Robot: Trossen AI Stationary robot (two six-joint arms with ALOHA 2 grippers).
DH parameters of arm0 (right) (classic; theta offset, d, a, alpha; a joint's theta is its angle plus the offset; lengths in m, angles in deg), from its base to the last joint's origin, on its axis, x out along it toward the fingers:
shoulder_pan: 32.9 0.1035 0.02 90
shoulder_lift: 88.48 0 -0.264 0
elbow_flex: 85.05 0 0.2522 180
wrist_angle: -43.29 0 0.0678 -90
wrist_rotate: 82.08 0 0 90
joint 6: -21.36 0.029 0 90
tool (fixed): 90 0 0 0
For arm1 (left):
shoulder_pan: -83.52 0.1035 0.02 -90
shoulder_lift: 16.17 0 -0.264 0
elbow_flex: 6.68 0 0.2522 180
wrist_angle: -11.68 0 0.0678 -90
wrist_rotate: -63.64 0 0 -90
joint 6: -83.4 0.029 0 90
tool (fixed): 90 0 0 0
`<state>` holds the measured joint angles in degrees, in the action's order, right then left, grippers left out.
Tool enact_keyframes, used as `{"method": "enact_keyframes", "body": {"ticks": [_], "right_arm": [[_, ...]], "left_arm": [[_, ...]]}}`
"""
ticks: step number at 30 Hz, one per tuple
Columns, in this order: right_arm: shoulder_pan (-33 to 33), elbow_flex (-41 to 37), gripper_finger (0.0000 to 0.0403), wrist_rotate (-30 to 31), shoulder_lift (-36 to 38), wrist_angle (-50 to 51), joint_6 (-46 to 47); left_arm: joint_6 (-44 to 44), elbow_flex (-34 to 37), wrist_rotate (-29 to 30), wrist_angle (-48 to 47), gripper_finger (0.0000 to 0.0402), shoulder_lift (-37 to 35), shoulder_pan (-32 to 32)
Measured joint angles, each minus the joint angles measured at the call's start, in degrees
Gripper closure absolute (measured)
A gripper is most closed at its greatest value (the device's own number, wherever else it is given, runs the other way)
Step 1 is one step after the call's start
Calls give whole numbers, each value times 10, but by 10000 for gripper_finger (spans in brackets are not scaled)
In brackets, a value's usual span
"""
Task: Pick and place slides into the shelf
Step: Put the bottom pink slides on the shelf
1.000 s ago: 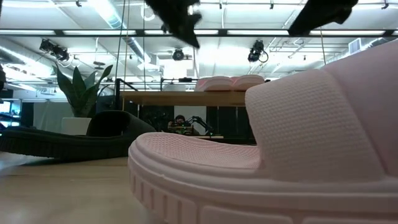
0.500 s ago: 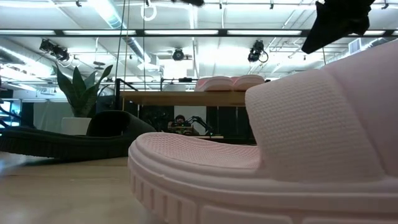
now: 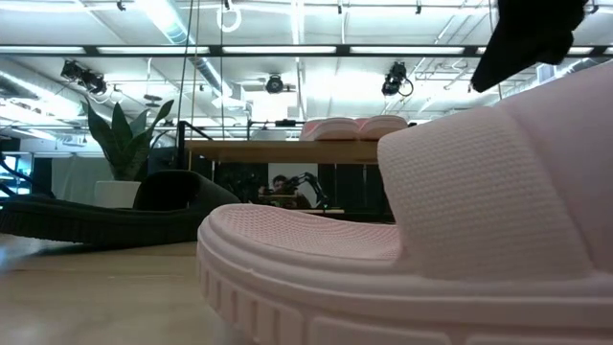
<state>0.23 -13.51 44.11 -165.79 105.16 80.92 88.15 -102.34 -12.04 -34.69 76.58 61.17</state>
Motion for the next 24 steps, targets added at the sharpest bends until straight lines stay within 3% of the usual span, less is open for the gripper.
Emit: {"method": "enact_keyframes", "body": {"ticks": [6,10,13,18,24], "right_arm": [[91,0,320,-33,-85,-310,-210],[128,0,320,-34,-138,-426,-314],[125,0,320,-15,-166,-454,-407],[88,0,316,-34,-202,-447,-336],[66,0,297,-104,-213,-443,-375]], "left_arm": [[-5,0,-1,-94,307,0,7],[3,0,0,-138,301,-1,14],[8,0,4,-147,289,-2,20],[6,0,77,-204,266,-2,30],[-4,0,110,-235,244,-3,30]]}}
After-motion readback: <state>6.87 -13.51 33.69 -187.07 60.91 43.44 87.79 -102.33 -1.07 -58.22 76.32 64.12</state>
